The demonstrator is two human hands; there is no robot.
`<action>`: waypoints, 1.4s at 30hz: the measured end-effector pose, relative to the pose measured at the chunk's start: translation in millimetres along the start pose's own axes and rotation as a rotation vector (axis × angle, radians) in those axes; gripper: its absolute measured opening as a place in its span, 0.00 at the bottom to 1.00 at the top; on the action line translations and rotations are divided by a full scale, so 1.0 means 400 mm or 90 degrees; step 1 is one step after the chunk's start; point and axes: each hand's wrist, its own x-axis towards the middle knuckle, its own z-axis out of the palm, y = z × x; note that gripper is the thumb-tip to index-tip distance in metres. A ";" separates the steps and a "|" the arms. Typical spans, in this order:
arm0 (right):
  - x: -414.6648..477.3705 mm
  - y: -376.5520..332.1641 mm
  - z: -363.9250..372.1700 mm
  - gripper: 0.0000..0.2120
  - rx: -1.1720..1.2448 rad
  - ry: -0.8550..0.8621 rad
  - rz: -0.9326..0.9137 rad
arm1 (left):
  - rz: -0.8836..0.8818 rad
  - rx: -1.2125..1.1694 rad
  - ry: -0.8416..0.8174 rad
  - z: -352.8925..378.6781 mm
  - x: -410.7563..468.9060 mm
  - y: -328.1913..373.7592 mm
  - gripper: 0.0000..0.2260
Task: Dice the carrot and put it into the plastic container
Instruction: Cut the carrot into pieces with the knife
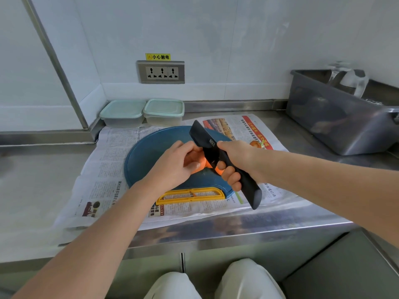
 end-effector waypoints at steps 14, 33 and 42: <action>0.041 -0.019 0.016 0.26 -0.010 0.002 0.016 | 0.010 -0.040 0.000 0.000 0.012 -0.016 0.09; 0.128 0.041 0.093 0.26 0.057 0.079 0.024 | 0.013 -0.072 0.030 0.002 0.019 -0.044 0.14; 0.111 0.038 0.085 0.27 0.037 0.067 0.005 | -0.045 -0.122 0.016 -0.013 0.013 -0.037 0.12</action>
